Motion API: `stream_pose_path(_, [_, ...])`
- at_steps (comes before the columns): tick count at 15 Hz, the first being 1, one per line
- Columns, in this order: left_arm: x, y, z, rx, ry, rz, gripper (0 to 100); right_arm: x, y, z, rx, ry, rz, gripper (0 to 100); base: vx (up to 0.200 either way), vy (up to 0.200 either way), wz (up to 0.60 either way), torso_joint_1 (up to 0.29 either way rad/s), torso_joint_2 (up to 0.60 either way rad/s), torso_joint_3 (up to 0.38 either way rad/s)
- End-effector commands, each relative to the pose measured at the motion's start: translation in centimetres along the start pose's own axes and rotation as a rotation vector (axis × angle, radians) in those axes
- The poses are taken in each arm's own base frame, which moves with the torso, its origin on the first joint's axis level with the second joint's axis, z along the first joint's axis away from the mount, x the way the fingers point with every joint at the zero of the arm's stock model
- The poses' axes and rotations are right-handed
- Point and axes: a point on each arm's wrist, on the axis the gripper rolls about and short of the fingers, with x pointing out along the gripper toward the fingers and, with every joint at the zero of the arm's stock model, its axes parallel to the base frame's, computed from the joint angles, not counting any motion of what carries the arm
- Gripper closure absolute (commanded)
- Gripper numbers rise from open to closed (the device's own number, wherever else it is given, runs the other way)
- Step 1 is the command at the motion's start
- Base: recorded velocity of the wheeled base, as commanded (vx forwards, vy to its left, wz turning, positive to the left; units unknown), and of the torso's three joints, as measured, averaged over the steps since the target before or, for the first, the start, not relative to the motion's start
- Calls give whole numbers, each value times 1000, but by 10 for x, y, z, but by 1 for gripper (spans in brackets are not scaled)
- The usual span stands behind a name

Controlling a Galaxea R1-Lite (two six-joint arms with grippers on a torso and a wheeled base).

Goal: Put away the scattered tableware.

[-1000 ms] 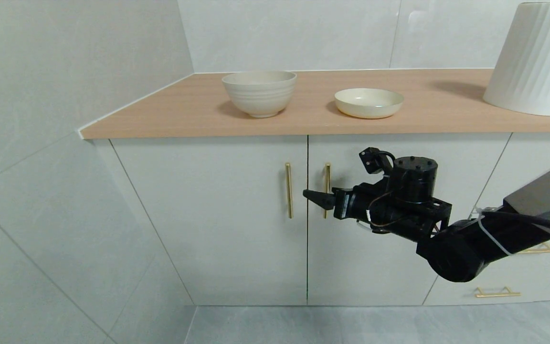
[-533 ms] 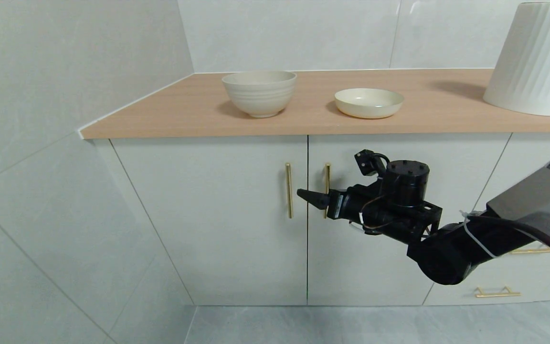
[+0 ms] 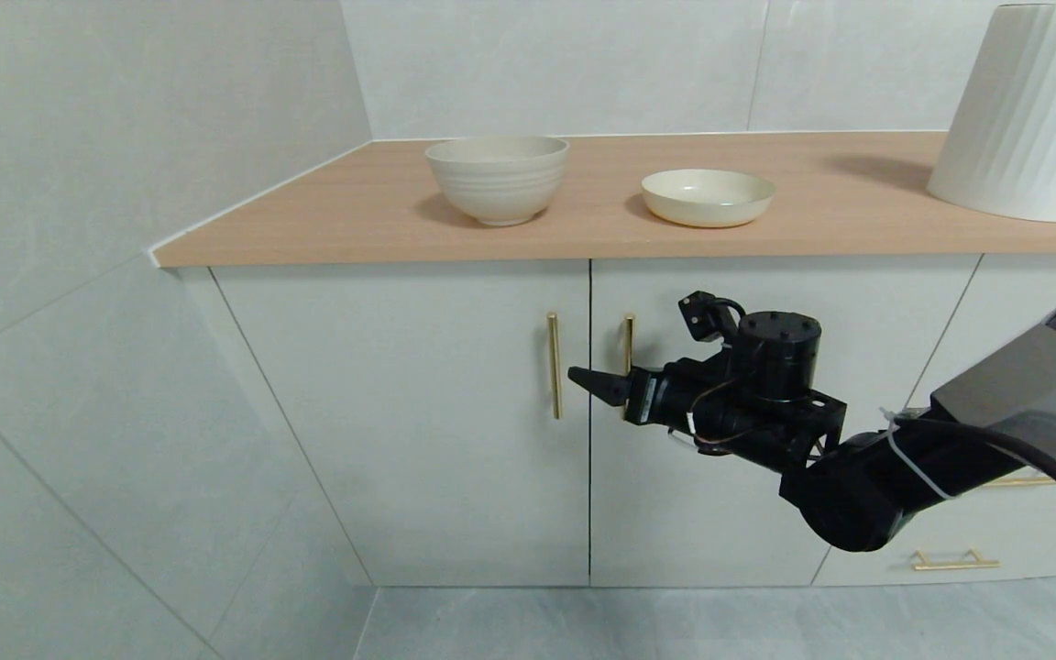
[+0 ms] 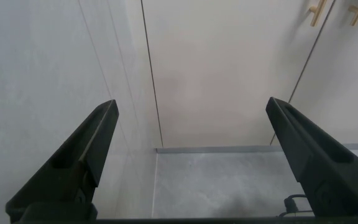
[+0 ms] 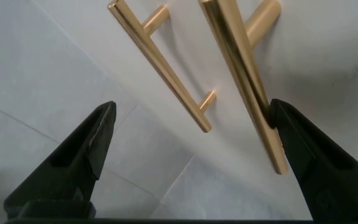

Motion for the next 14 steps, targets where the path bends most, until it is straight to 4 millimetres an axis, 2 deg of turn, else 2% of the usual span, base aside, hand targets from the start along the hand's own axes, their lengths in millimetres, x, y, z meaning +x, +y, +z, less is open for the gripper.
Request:
stream_pose_path(1, [0, 0, 0, 0, 0, 1, 0, -1, 6, 2, -2, -1, 16, 0, 0, 0, 0, 0, 0, 0])
stream_pose_path(7, [0, 0, 0, 0, 0, 1, 0, -24, 23, 2, 1, 34, 31, 0, 0, 0, 0, 0, 0, 0])
stream_pose_path(9, [0, 0, 0, 0, 0, 1, 0, -37, 31, -6, 8, 74, 40, 0, 0, 0, 0, 0, 0, 0])
stream_pose_path(13, [0, 0, 0, 0, 0, 1, 0, -61, 42, -4, 12, 124, 133, 0, 0, 0, 0, 0, 0, 0])
stream_pose_path(14, [0, 0, 0, 0, 0, 1, 0, -68, 48, -11, 15, 152, 149, 0, 0, 0, 0, 0, 0, 0])
